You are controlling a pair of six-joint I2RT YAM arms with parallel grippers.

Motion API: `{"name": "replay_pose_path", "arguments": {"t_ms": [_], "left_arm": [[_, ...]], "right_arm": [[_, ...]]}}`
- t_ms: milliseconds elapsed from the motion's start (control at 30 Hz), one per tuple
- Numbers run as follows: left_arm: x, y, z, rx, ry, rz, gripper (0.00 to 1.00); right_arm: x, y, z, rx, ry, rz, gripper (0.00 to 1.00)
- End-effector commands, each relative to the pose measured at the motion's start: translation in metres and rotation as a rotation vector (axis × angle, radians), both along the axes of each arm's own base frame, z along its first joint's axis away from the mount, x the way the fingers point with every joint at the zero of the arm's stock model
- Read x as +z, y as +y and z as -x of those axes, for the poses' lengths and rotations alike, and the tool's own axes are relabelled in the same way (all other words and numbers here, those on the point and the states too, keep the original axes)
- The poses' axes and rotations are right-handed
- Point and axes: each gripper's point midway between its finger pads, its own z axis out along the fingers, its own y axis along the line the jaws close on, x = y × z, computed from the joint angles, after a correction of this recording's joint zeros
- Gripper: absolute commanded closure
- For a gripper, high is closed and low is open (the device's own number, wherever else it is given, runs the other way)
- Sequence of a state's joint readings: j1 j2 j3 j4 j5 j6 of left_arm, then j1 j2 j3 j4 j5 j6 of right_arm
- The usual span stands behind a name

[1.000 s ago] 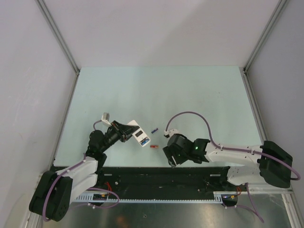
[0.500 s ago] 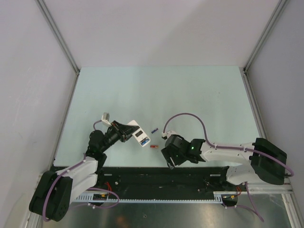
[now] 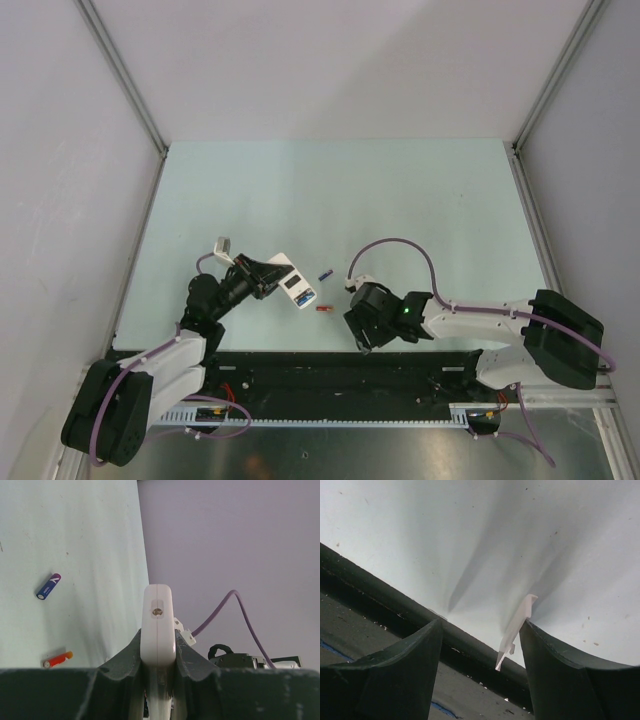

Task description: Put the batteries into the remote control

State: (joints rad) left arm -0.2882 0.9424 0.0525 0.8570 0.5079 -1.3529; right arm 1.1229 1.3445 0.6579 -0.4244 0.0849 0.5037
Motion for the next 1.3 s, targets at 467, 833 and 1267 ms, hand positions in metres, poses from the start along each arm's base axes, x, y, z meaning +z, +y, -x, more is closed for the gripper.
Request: {"name": "replay_pose_path", "arguments": {"t_ms": [467,833,1267], "left_arm": [[-0.010,0.003,0.007,0.001,-0.009,-0.014,1.00],[-0.005,0.002,0.010,-0.013,-0.024,-0.005,1.00],[-0.016,0.004,0.013,-0.007,0.006,-0.015,1.00]], "right_arm": [[0.003,-0.015,-0.017,-0.100,-0.020,-0.043,0.92],[0.056,0.051,-0.032,0.005,0.063,-0.553,1.00],[-0.004,0.015,-0.051,-0.127,0.122,-0.351,0.60]]}}
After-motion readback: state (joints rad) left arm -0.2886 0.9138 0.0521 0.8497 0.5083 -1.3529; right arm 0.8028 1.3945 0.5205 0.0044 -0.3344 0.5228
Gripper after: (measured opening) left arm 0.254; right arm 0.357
